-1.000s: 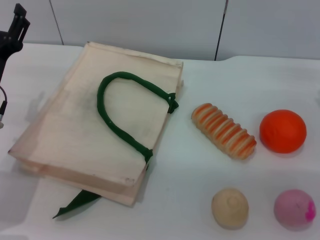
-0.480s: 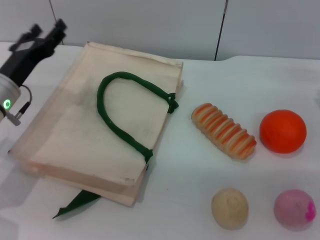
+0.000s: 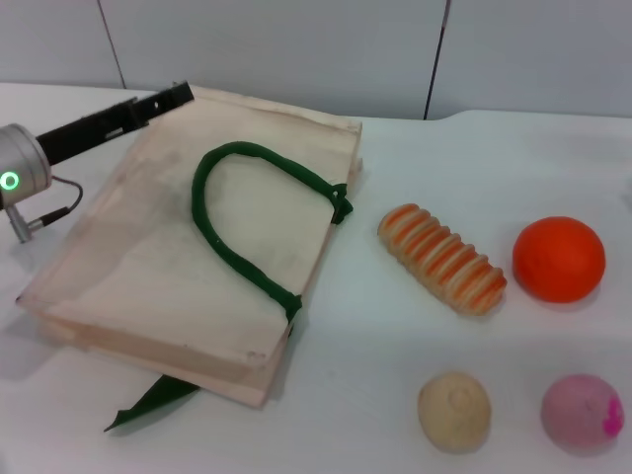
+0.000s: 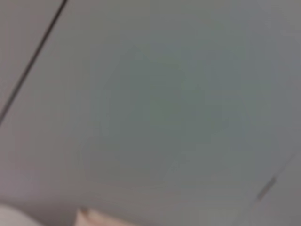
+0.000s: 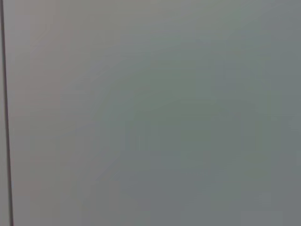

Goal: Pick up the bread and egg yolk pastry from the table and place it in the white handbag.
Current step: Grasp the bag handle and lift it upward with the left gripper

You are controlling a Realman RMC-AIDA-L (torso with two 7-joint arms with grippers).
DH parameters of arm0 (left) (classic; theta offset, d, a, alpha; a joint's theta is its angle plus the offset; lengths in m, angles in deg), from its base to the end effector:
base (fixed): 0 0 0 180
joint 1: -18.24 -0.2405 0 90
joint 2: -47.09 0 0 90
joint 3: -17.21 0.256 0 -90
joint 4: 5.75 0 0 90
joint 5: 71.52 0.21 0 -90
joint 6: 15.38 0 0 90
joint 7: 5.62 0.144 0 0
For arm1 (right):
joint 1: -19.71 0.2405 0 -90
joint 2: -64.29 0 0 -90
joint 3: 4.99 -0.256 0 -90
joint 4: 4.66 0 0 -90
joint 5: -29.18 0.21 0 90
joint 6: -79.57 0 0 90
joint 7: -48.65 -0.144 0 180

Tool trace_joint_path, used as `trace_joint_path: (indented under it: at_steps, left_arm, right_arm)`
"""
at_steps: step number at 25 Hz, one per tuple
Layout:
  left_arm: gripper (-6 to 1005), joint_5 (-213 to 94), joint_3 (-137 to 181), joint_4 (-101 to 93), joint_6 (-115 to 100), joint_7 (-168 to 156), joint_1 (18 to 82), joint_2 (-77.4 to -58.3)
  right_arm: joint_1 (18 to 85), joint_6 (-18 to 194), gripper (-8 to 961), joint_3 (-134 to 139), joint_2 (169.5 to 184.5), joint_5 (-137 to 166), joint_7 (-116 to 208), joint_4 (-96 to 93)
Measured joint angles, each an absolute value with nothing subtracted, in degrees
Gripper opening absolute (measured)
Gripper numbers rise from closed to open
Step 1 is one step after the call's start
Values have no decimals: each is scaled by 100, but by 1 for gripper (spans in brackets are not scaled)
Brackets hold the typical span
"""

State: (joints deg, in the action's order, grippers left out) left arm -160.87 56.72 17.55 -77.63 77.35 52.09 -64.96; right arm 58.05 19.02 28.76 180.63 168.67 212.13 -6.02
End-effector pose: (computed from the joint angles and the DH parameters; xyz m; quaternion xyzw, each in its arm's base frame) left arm -0.3010 0.4032 0.0509 -0.7475 -0.4697 -0.3557 0.3068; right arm 0.3162 0.3992 0.0269 -0.6650 0.2623 0.3081 0.6277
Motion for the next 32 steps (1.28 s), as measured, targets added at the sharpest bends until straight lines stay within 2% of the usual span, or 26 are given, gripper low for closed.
trace_joint_path:
  at_steps: [7,10,32]
  left_arm:
    - [814,-14205,5677,2669,-8114,5547,5248,-6479]
    - [814,-13315,5672,2816,-8159,4754,5480,-6479]
    - [812,-11453,5740,2313,-8097,3315,6424,-6304]
  right_arm:
    - [5769,1902,891,2858,18058,16866,21212,-594]
    - [5773,1902,891,2856,18057,16866,21212,-594]
    - [5838,1886,891,2847,18057,16868,21212,-598]
